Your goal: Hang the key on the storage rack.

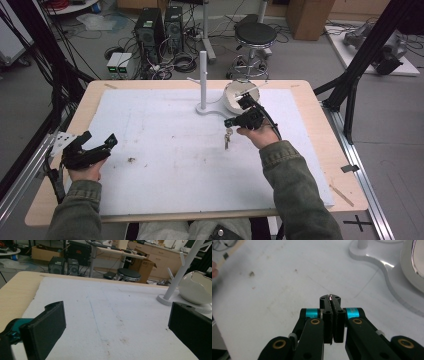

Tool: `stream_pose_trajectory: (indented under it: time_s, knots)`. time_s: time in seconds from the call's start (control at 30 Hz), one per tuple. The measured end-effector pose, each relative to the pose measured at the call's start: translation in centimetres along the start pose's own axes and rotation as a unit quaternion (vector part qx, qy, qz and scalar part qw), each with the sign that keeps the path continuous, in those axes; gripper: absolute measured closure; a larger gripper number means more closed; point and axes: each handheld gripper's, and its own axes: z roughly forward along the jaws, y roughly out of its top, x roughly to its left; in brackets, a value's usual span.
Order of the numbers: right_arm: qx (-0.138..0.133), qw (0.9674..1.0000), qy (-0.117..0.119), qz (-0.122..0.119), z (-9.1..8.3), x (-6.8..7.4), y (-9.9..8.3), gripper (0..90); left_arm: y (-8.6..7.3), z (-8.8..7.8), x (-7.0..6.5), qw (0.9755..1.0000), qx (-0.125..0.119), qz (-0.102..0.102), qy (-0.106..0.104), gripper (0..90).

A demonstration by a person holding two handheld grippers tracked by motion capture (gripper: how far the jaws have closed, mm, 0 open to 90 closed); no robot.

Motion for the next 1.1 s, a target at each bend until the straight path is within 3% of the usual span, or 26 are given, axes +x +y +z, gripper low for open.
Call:
stream_pose_trajectory:
  time_s: [0.1,0.4,0.8,1.1]
  knots:
    - [-0.017,0.9997,0.015,0.004,-0.7,0.1,0.8,89.3,0.0,0.0,0.0,1.0000,0.000,0.000,0.001,1.7]
    - [-0.046,0.9985,0.029,-0.008,-2.6,0.8,3.2,89.3,0.0,0.0,0.1,1.0000,-0.002,0.000,0.001,1.7]
    - [-0.060,0.9971,0.035,-0.032,-4.0,2.2,6.0,89.3,0.0,0.1,0.1,1.0000,-0.003,-0.001,0.000,1.7]
    - [-0.070,0.9962,0.042,-0.031,-4.7,2.6,7.6,89.3,0.0,0.1,0.1,1.0000,-0.003,-0.002,0.000,1.7]
